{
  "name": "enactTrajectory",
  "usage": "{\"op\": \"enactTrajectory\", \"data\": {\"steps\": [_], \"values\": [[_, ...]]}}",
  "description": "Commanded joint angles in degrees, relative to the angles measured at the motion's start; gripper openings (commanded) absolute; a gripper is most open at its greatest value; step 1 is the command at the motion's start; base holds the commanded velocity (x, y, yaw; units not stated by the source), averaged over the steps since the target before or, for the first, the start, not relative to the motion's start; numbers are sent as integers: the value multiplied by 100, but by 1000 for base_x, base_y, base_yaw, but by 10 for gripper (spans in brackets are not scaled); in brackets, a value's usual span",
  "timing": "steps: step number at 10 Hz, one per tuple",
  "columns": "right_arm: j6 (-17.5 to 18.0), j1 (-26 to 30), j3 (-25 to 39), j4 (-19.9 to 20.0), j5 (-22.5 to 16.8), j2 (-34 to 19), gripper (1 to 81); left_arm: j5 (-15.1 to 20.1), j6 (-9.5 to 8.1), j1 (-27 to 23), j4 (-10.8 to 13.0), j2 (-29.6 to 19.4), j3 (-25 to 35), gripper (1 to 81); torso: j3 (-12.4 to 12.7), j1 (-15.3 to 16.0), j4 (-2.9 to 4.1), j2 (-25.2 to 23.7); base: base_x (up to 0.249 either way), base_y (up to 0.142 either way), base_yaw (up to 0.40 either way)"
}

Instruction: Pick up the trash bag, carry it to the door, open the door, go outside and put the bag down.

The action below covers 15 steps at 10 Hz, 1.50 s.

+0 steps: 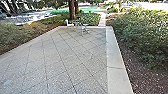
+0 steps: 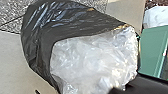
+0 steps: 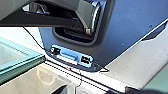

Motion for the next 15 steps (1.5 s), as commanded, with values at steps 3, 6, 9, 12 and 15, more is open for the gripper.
{"op": "enactTrajectory", "data": {"steps": [3, 6, 9, 12, 15], "values": [[-13, 10, 33, -31, -305, 50, 811, 761, -12, -1480, -1084, -763, 129, 10, -164, 5, 0, 5, 0, 0, 0], [-13, -8, 33, -23, -314, 42, 811, 1067, -12, -2200, -1551, -975, 111, 10, -203, 7, 0, 6, 0, 0, 0], [-13, 1, 33, -23, -314, 42, 811, 1567, -12, -2964, -1858, -1107, 111, 10, -210, 7, 0, 9, 0, 0, 0], [-13, 1, 33, -31, -314, 33, 811, 2085, -21, -3738, -2078, -1291, 103, 10, -212, 9, 0, 9, 0, 0, 0], [-4, -8, 50, -22, -314, 33, 811, 2667, -21, -4503, -2167, -1371, -178, 10, -214, 9, 0, 13, 0, 0, 0]]}}
